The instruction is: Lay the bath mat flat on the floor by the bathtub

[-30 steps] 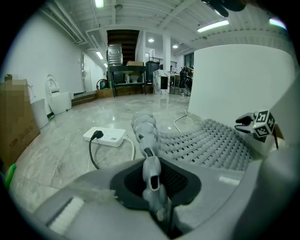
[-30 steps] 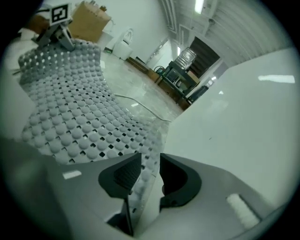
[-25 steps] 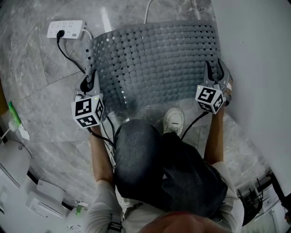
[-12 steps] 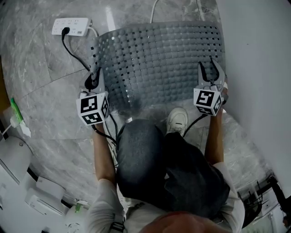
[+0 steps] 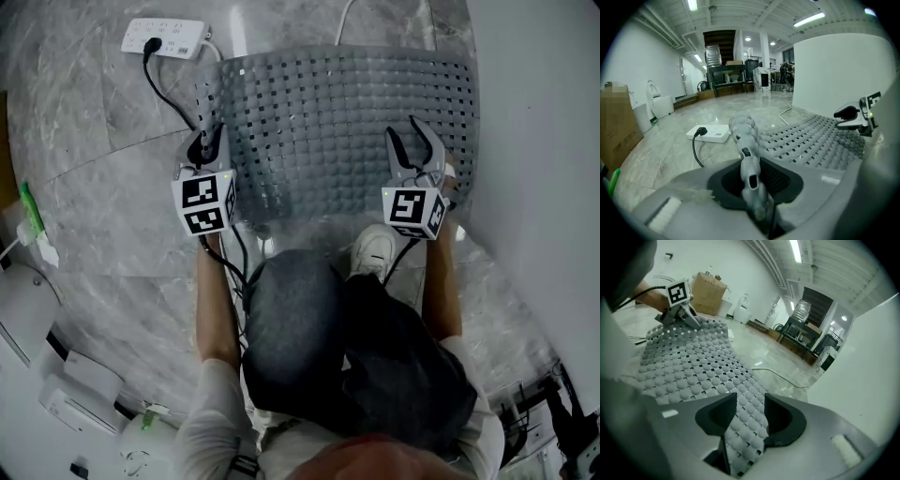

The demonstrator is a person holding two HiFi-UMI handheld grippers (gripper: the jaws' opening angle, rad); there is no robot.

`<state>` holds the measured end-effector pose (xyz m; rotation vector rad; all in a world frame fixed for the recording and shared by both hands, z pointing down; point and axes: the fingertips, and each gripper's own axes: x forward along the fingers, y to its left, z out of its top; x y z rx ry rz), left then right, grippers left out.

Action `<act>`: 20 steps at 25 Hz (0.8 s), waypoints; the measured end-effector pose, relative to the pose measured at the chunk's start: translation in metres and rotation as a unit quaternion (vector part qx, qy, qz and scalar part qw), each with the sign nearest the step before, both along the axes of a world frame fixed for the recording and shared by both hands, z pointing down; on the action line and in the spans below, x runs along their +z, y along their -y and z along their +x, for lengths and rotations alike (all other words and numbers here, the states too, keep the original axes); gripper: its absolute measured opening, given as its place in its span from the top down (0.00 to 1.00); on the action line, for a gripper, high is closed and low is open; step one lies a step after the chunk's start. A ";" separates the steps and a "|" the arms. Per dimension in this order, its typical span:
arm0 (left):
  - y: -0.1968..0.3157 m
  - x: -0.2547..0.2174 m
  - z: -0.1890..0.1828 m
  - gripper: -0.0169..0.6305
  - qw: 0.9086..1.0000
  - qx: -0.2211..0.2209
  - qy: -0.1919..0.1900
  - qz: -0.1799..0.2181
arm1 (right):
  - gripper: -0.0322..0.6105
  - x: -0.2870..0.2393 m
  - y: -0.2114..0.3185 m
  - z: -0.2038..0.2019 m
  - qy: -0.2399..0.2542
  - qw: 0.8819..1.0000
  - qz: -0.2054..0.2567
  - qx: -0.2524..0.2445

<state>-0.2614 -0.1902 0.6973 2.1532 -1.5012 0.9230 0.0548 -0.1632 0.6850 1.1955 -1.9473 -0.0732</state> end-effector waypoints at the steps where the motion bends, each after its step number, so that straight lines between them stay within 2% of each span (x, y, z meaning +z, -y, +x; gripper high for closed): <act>1: 0.001 0.003 -0.001 0.83 1.000 0.000 0.002 0.001 | 0.65 0.001 0.001 -0.006 0.001 1.000 -0.001 -0.008; 4: 0.003 0.009 -0.008 0.78 1.000 -0.001 0.006 0.002 | 0.65 0.001 0.000 -0.022 0.001 1.000 -0.003 -0.024; 8: -0.001 -0.008 -0.021 0.71 1.000 -0.014 -0.011 0.012 | 0.65 -0.017 -0.006 -0.040 -0.004 0.999 -0.001 -0.040; 14: -0.001 0.001 -0.013 0.68 0.999 -0.008 -0.026 0.025 | 0.65 0.002 -0.001 -0.040 -0.006 0.999 -0.008 -0.046; 17: -0.008 -0.008 -0.014 0.59 0.999 -0.008 -0.026 0.035 | 0.65 0.000 -0.007 -0.042 -0.007 0.999 -0.007 -0.047; 20: -0.013 -0.016 -0.019 0.58 0.998 -0.011 -0.033 0.043 | 0.65 -0.001 -0.009 -0.042 -0.006 0.999 -0.007 -0.046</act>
